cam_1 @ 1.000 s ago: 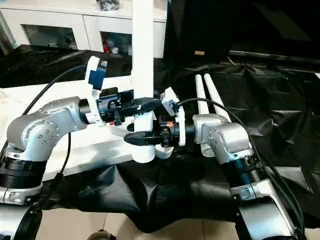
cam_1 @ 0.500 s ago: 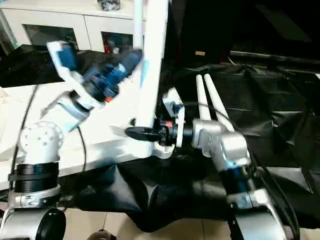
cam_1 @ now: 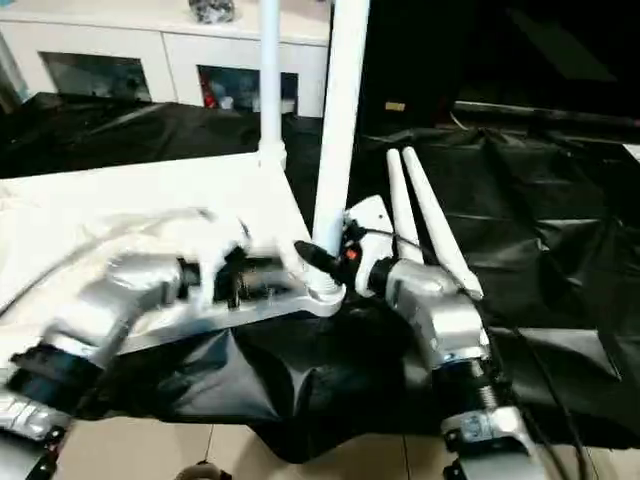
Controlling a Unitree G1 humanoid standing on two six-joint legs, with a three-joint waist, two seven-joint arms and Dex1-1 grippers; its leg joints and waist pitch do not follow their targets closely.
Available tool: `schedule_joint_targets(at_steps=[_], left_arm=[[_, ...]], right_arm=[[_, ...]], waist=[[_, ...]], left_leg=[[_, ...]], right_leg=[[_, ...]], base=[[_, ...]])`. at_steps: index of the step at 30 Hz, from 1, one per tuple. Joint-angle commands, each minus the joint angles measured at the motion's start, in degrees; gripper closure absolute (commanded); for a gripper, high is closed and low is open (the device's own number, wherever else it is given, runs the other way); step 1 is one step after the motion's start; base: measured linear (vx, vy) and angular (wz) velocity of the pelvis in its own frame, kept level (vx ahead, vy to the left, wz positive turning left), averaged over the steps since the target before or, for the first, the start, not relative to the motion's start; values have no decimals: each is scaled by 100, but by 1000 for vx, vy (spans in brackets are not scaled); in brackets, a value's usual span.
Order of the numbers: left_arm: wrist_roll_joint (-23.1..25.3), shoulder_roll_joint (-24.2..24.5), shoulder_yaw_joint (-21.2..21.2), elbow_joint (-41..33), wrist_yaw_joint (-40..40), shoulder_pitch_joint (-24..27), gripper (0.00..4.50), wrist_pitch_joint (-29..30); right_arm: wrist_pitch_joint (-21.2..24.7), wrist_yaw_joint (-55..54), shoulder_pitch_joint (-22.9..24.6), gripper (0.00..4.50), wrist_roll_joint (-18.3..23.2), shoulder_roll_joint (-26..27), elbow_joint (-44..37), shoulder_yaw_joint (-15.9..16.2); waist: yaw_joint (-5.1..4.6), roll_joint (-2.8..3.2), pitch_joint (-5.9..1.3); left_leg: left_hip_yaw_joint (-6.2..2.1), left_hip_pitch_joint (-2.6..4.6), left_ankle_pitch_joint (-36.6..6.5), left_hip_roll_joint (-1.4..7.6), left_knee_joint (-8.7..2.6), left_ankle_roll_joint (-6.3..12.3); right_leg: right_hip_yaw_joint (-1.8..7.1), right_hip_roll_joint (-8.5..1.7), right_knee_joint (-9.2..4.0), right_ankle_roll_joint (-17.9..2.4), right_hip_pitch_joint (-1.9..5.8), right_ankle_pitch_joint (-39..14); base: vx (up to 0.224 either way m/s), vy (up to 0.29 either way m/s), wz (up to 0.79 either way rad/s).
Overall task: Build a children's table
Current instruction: Insert table leg to table base
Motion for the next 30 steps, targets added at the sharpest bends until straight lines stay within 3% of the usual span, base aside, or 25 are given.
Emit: schedule_joint_targets(at_steps=[1, 9, 16, 22, 26, 30], left_arm=[[212, 36, -121, 182, -61, -150, 202, -42], [599, 124, -311, 600, -186, -152, 255, -404], [678, 238, -342, 434, -354, -63, 303, -333], [843, 344, -464, 445, -500, -70, 342, -365], [847, 400, -455, 265, -640, -80, 381, -234], [879, 447, -499, 198, -759, -96, 389, -145]], right_arm=[[-68, -112, 80, 258, -18, 39, -62, -31], [-196, -260, 24, 258, -70, 66, -6, -123], [-174, -312, -39, 258, -60, 60, 116, -156], [-163, -212, -71, 258, -79, 62, 163, -67], [191, 151, -145, 258, -50, -81, 196, 104], [204, 397, -177, 258, -110, -199, 205, 241]], waist=[[-32, 129, -420], [-31, 126, -410], [-31, 132, -400], [-48, 135, -391], [-90, 144, -392], [-128, 153, -386]], left_leg=[[26, 136, -884, 12, -358, -299], [23, 142, -1015, 21, -371, -271], [24, 145, -1117, 32, -387, -286], [23, 134, -1122, 26, -393, -268], [25, 125, -1095, 19, -386, -229], [24, 119, -1108, 22, -386, -212]], right_leg=[[257, -249, -380, -1100, 240, 590], [261, -255, -400, -1155, 236, 494], [264, -266, -400, -1195, 224, 353], [266, -263, -406, -1202, 228, 323], [264, -256, -399, -1237, 238, 364], [261, -257, -404, -1287, 243, 352]], base=[[0, 0, 0], [0, 0, 0], [0, 0, 0], [0, 0, 0], [0, 0, 0], [0, 0, 0]])
